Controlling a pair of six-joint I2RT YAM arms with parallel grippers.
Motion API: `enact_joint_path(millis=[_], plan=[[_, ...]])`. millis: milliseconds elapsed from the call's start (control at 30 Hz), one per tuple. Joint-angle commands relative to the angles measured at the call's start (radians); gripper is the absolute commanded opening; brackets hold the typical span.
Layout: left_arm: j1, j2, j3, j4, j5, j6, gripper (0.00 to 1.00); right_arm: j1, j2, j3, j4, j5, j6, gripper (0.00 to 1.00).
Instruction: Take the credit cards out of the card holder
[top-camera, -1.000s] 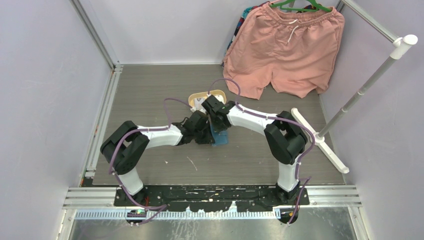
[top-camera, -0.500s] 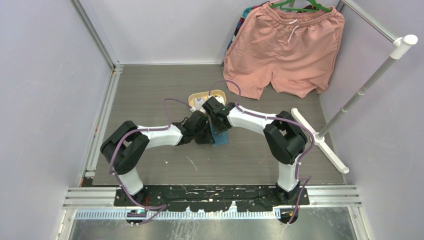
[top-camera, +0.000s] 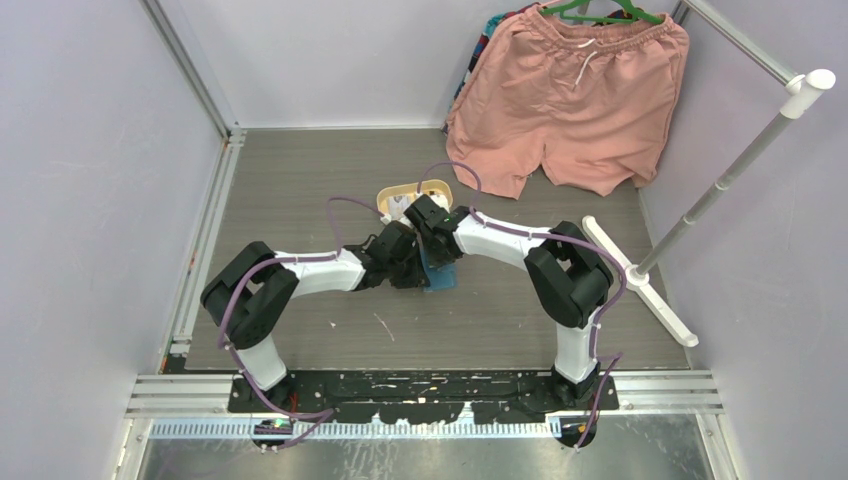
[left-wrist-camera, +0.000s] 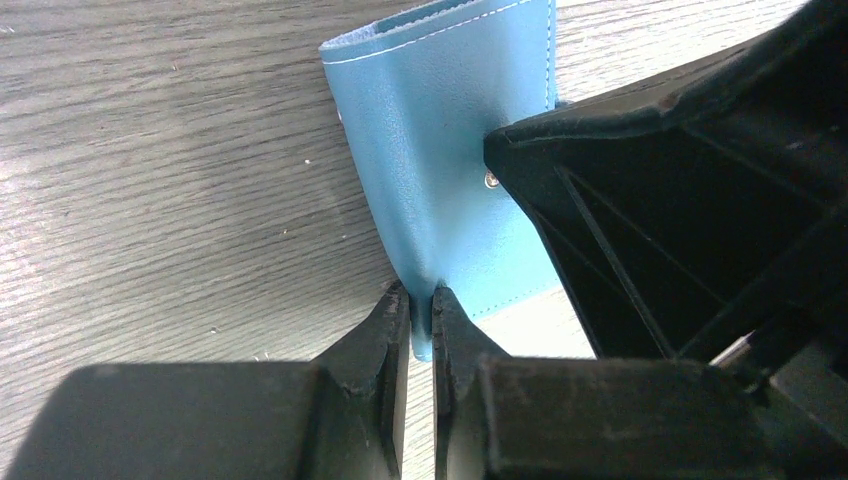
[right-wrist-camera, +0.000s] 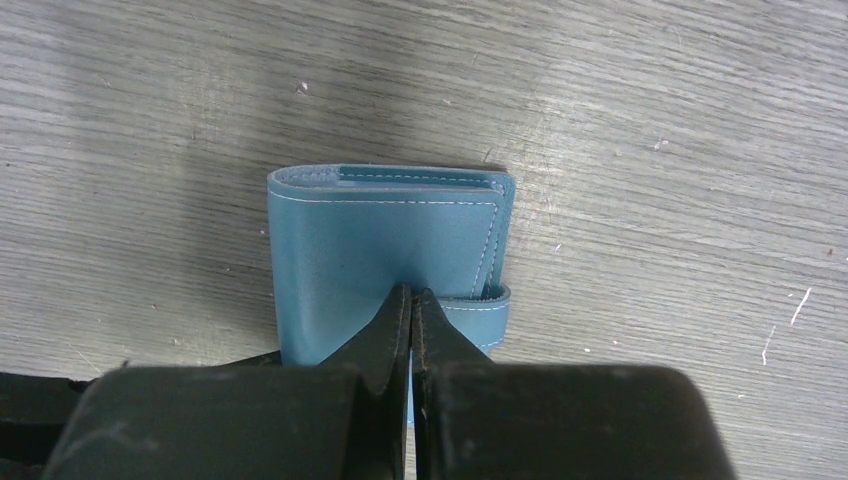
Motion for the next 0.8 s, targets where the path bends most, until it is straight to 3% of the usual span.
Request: enact_joint_path(millis=[0,533,767], plan=[[-0.016,0.062,-0.025,-0.109,-0.006,0.054,0.0,0.014,0.044,-0.003,0.048,-0.047,0.024,0.01],[-0.015,0.064,-0.032,-0.101,-0.004,0.053,0.0,0.027,0.068,-0.003,0.077,-0.098,0.094,0.01],[-0.013,0.04,-0.056,-0.083,-0.029,0.042,0.0,0.028,0.086,-0.063,0.167,-0.178,0.181,0.01]])
